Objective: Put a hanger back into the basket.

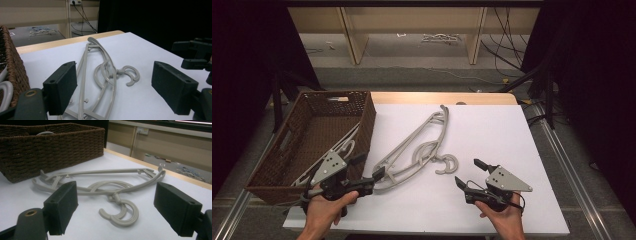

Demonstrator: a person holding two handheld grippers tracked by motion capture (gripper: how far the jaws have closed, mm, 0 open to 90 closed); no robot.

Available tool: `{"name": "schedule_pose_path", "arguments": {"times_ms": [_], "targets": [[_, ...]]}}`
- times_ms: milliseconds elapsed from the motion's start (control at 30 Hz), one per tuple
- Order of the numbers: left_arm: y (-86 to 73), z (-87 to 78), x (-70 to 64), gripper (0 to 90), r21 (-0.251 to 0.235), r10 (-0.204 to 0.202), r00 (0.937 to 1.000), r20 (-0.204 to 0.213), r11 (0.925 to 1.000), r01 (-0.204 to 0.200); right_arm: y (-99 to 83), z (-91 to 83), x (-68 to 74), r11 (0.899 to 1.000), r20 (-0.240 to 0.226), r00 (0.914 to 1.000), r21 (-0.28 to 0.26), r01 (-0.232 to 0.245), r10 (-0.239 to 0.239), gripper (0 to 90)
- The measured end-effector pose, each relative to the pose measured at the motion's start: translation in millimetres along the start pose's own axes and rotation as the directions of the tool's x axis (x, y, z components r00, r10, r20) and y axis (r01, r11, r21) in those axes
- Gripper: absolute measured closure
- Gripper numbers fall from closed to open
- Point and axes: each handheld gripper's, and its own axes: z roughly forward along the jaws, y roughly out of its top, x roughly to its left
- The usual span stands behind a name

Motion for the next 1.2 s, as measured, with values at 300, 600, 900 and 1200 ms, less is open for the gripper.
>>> {"name": "schedule_pose_path", "arguments": {"times_ms": [300, 600, 900, 1200], "targets": [[-21.0, 10.6, -11.2, 19.8, 0.056, 0.062, 0.9980, 0.005, 0.9965, -0.062, 0.2, 1.1, 0.9, 1.000, -0.001, 1.0000, 0.004, 0.005, -0.005, 20.2], [-27.3, 23.7, -16.6, 18.2, 0.101, 0.088, 0.9960, 0.016, 0.9909, -0.089, 0.2, 3.7, 0.3, 1.000, -0.008, 0.9998, 0.001, 0.016, -0.016, 20.2], [-31.3, 56.2, -19.7, 18.3, 0.194, 0.158, 0.9866, 0.042, 0.9673, -0.163, -0.7, 3.9, 1.2, 1.000, -0.010, 0.9999, 0.020, 0.003, -0.003, 20.2], [-27.2, 98.1, -21.3, 23.7, 0.351, 0.240, 0.9664, 0.091, 0.9003, -0.257, -0.6, 3.5, 1.4, 1.000, -0.015, 0.9999, 0.026, 0.000, 0.000, 20.3]]}}
